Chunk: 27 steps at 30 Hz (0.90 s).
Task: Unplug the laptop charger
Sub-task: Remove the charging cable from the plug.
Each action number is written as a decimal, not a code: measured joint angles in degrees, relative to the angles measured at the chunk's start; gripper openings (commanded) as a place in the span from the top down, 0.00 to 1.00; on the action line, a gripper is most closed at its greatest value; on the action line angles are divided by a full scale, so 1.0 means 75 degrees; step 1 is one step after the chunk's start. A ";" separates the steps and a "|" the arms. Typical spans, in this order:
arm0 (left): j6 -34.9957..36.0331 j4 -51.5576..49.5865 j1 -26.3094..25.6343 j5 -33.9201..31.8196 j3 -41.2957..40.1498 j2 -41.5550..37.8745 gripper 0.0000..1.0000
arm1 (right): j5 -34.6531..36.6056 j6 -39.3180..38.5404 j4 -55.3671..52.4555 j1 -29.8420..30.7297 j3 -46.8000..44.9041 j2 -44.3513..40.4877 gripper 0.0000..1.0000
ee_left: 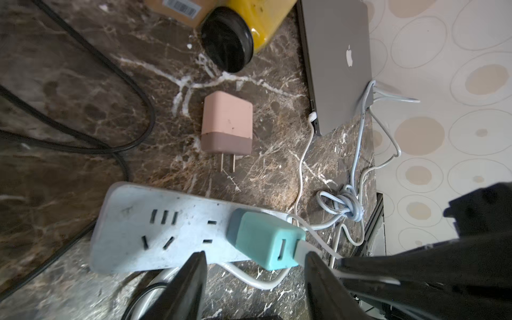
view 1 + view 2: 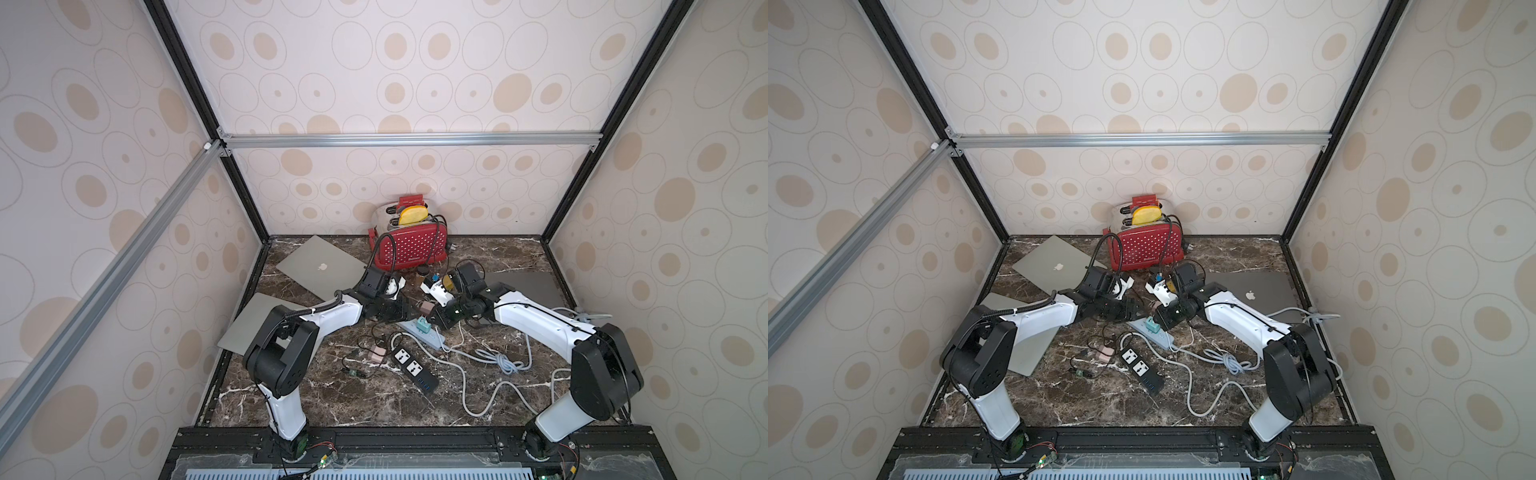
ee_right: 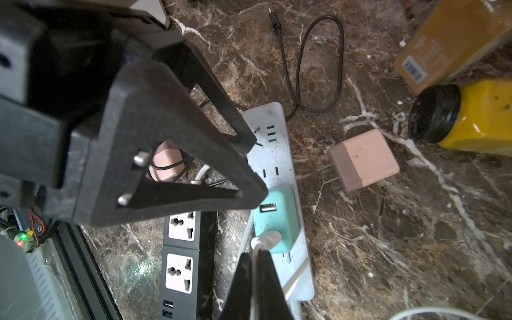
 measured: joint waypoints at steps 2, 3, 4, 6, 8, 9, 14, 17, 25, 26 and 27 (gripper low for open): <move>0.0000 0.0000 -0.0055 0.0003 0.0009 0.0044 0.43 | 0.0020 0.0003 0.0000 0.0029 0.0000 0.0000 0.94; 0.0003 -0.0015 -0.0079 0.0003 0.0009 0.0079 0.43 | 0.0044 0.0003 0.0006 0.0041 0.0000 0.0000 0.94; 0.0003 -0.0038 -0.0096 0.0000 0.0009 0.0114 0.43 | 0.0067 0.0006 0.0009 0.0044 0.0000 0.0000 0.94; 0.0012 -0.0061 -0.0108 -0.0012 0.0009 0.0201 0.44 | 0.0111 0.0006 0.0035 0.0047 0.0003 -0.0003 0.95; 0.0029 -0.0085 -0.0108 -0.0038 0.0012 0.0326 0.45 | 0.0131 0.0009 0.0050 0.0047 0.0003 -0.0003 0.95; 0.0052 -0.0073 -0.0102 0.0009 0.0029 0.0417 0.46 | 0.0149 0.0017 0.0052 0.0050 0.0003 -0.0003 0.95; 0.0146 -0.0044 -0.0192 0.0044 0.0254 0.0592 0.53 | 0.0251 0.0020 0.0067 0.0050 0.0006 -0.0015 0.99; 0.0207 0.0009 -0.0245 0.0023 0.0283 0.0592 0.60 | 0.0356 0.0020 0.0052 0.0052 0.0003 -0.0058 1.00; 0.0254 0.0169 -0.0286 0.0032 0.0245 0.0574 0.67 | 0.0533 0.0026 0.0195 0.0055 -0.0020 -0.0271 1.00; 0.0256 0.0189 -0.0286 0.0032 0.0224 0.0568 0.67 | 0.0539 0.0032 0.0318 0.0055 -0.0017 -0.0370 1.00; 0.0259 0.0216 -0.0286 0.0029 0.0204 0.0560 0.67 | 0.0548 0.0035 0.0423 0.0055 -0.0003 -0.0466 1.00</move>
